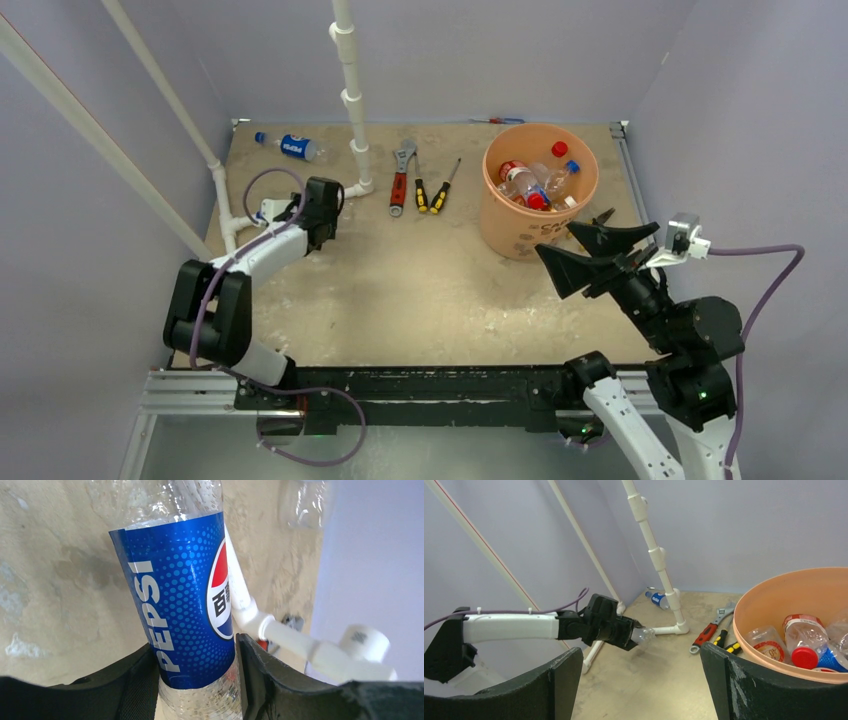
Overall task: Put the plastic bottles in the bin
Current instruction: Pick up the plastic bottle at the center of the board.
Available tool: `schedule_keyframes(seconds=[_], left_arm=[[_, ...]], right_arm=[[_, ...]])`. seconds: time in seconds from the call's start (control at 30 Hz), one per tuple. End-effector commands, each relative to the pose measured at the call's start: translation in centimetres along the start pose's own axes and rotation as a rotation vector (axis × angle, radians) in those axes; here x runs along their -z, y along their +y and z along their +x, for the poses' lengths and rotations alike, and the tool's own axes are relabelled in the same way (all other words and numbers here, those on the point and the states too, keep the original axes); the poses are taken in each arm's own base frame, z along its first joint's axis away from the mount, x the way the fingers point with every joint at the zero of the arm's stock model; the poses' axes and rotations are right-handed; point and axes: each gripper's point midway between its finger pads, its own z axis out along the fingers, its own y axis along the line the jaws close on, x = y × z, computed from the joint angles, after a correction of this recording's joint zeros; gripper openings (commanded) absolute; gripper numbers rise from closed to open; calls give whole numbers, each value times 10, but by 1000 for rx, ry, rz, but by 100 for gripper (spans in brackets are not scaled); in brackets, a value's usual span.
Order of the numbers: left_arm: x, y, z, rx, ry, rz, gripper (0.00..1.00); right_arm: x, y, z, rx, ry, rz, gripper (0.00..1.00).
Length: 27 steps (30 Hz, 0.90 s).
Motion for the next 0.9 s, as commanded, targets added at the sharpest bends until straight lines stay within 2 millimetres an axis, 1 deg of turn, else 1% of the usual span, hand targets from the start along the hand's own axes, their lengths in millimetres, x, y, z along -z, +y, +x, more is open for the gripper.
schedule_keyframes(seconds=[0.0, 0.07, 0.13, 0.17, 0.2, 0.23, 0.27, 0.4, 0.47, 0.57, 0.7, 0.8, 0.87], left_arm=[[25, 4, 10, -83, 97, 31, 37], [35, 9, 21, -119, 149, 50, 34], [48, 12, 38, -172, 215, 92, 32], [55, 11, 46, -206, 249, 128, 28], [62, 10, 54, -253, 281, 165, 21], [70, 9, 61, -294, 308, 203, 18], [80, 6, 65, -332, 327, 236, 17], [112, 6, 74, -451, 376, 328, 18], [131, 4, 81, -487, 420, 420, 19], [165, -1, 92, -563, 493, 594, 23], [209, 9, 106, -709, 599, 803, 31], [243, 21, 114, -833, 679, 986, 32], [266, 22, 113, -878, 709, 1093, 33]], right_arm=[[4, 8, -22, 29, -67, -12, 91], [5, 8, -23, 34, -77, -8, 91], [6, 6, -23, 35, -88, -7, 91], [6, 6, -22, 33, -94, -6, 91], [6, 6, -21, 30, -98, -9, 91], [5, 5, -20, 25, -99, -13, 91], [5, 6, -19, 20, -100, -19, 91], [0, 2, -6, -3, -79, -29, 91], [-2, 0, 2, -13, -66, -35, 91], [-7, 1, 13, -27, -30, -62, 91], [-17, 11, 33, -50, 57, -159, 91], [-26, 18, 48, -91, 119, -232, 91], [-32, 22, 58, -133, 150, -283, 91]])
